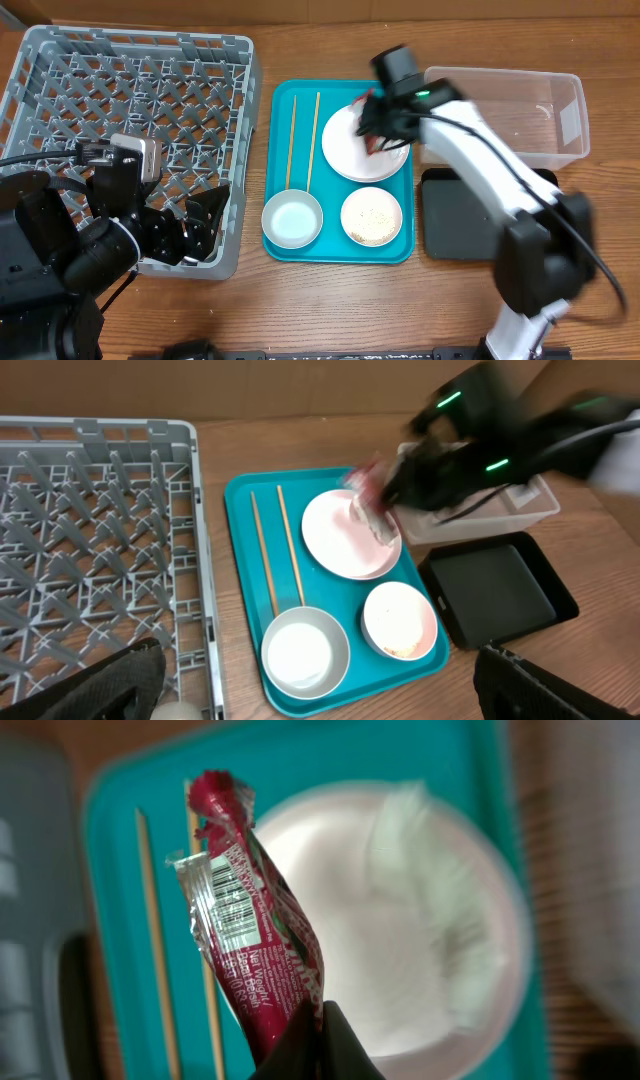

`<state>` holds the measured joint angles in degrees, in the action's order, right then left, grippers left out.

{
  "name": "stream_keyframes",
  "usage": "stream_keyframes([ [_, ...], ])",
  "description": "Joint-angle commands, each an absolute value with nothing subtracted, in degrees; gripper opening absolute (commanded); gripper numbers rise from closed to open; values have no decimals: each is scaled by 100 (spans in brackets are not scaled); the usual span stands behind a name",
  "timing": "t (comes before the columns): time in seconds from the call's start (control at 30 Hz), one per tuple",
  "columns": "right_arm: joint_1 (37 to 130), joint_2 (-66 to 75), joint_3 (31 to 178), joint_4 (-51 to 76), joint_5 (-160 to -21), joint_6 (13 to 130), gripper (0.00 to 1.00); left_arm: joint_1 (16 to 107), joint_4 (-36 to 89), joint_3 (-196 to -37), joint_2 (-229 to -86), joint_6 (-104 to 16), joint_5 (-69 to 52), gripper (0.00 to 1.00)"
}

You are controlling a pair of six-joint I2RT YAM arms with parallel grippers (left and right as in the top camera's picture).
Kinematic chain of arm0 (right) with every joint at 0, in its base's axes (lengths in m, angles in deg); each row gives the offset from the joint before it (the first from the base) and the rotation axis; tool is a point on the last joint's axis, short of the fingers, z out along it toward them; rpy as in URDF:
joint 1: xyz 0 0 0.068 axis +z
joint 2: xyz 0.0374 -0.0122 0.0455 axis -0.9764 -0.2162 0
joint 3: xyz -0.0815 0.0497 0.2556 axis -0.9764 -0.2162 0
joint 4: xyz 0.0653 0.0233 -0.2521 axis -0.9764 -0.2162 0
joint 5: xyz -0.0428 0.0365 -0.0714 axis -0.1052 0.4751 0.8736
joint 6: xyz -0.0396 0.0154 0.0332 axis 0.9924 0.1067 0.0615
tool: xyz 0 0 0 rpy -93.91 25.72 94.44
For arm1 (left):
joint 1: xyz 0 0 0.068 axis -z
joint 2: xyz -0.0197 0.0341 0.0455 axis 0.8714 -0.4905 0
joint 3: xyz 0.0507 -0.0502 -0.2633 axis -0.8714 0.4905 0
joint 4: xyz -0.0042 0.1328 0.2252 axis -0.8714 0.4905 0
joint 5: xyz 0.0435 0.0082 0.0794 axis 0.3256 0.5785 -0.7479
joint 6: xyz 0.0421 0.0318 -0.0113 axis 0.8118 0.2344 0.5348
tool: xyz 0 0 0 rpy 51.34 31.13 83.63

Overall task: Sort waste into correct bins and load items into the dishwasher
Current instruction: 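Drop the red wrapper into the clear plastic bin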

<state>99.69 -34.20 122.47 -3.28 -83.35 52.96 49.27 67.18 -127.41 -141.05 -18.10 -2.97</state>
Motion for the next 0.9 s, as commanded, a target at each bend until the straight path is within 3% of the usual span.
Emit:
stream_keyframes([
  [0.0,9521,-2653,12374,-477,-7602,5278,4,4945,6711,-12804,-14089,-1701,-391,100],
  [0.33,8664,-2860,11911,-674,-7157,5954,6,4945,6711,-12804,-14089,-1701,-393,100],
  [0.37,8636,-2908,11839,-621,-7128,6006,13,4945,6711,-12804,-14089,-1701,-393,100],
  [0.43,8603,-2961,11758,-617,-6990,6008,38,4945,6711,-12804,-14089,-1701,-393,100],
  [0.57,8590,-2926,11865,-663,-6853,6008,56,4945,6713,-12804,-14089,-1701,-393,100],
  [0.87,9276,-2591,12129,-429,-8289,6463,55,4945,6711,-12804,-14089,-1701,-393,100],
])
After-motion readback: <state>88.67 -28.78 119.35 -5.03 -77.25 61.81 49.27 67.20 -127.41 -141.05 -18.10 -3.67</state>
